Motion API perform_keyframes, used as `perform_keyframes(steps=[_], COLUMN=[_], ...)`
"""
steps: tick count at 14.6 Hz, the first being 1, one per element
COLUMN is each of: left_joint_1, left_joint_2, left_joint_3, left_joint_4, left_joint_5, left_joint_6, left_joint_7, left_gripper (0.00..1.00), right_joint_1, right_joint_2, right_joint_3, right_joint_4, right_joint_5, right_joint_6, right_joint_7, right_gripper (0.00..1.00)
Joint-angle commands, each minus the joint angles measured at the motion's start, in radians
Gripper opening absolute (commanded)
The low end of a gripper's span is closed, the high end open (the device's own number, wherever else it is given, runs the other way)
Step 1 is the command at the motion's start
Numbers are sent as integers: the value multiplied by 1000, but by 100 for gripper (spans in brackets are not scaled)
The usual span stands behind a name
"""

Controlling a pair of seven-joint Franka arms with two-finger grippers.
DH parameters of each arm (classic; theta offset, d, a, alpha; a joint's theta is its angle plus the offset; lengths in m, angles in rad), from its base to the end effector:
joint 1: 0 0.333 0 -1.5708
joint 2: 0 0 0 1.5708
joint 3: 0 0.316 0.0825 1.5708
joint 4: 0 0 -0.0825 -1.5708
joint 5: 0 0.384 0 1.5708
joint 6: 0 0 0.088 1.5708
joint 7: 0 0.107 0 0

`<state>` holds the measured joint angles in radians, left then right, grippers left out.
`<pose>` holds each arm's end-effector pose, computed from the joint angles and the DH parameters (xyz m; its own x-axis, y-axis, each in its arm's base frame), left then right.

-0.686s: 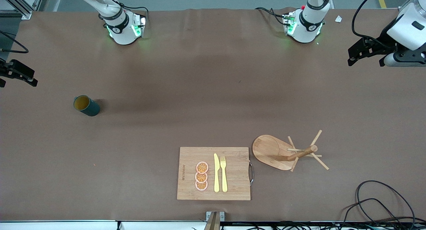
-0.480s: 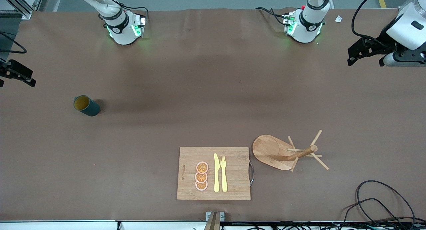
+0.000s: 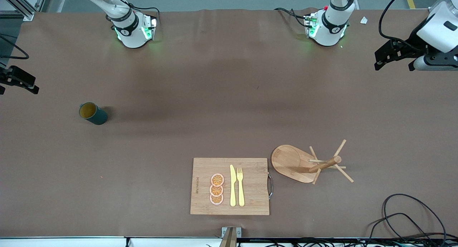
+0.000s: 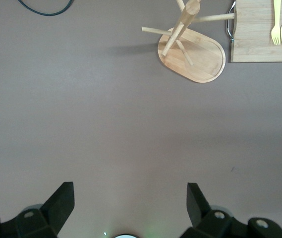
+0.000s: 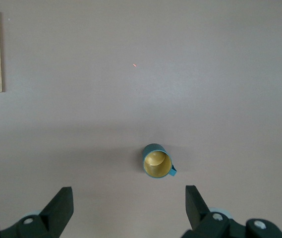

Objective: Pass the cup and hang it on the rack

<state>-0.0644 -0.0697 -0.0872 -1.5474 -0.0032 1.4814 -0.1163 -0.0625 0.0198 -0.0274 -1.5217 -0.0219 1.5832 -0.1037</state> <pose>0.5171 -0.0813 0.6650 0.9994 -0.0354 0.0037 -0.0354 -0.9994 -0.0025 0.5601 -0.0526 0.6378 0.9991 0.0141 0.0391 0.0131 -0.9996 0.0266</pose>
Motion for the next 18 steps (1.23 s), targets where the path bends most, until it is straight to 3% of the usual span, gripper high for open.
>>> perform_keyframes(steps=[1, 18], left_joint_1=[-3, -3], left_joint_2=[10, 8], left_joint_3=[-5, -5], left_joint_4=[27, 1], left_joint_5=[42, 42], left_joint_6=[-18, -29], left_joint_7=[4, 6], left_gripper=[100, 100], right_joint_1=[-7, -3], right_joint_2=[0, -1], right_joint_3=[3, 3], right_joint_4=[0, -9], right_joint_5=[14, 14], right_joint_6=[-9, -17], right_joint_7=[1, -1], right_gripper=[100, 100])
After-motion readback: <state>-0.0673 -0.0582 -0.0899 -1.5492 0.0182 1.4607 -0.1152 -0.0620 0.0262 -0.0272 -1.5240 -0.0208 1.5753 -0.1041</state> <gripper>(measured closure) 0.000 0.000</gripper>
